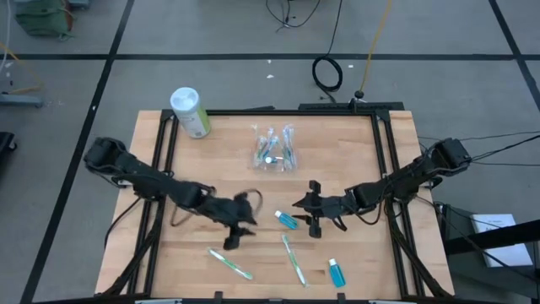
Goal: Pick & Place toothbrushing station
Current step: Put the green toothbrush to the left of the transparent organizer
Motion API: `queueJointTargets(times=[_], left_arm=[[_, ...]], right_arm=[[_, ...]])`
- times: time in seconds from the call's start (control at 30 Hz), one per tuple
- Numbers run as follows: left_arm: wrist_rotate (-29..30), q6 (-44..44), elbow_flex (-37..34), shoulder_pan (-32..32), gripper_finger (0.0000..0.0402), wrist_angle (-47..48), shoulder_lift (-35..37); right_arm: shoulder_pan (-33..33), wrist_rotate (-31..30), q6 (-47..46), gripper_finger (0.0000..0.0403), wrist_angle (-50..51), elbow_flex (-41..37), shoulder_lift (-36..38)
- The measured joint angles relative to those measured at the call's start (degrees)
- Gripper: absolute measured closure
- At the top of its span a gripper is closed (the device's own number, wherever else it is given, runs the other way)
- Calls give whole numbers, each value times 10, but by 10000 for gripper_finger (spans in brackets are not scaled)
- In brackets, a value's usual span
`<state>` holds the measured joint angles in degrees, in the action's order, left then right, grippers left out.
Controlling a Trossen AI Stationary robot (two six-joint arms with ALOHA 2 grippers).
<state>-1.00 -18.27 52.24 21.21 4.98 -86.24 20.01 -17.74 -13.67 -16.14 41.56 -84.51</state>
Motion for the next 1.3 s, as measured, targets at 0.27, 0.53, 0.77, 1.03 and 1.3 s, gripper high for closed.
queueJointTargets(times=[0.27,0.53,0.77,1.03,1.3], left_arm=[[-65,60,102,47,243,72,-103],[-27,-13,102,126,243,97,-167],[-15,-50,102,163,243,81,-215],[9,-63,105,175,272,91,-248],[126,-39,99,169,391,118,-208]], right_arm=[[0,0,0,242,11,0,0],[0,-1,-6,243,23,0,0],[0,-1,-6,243,19,0,0],[0,-1,-5,243,12,0,0],[0,-1,-5,243,14,0,0]])
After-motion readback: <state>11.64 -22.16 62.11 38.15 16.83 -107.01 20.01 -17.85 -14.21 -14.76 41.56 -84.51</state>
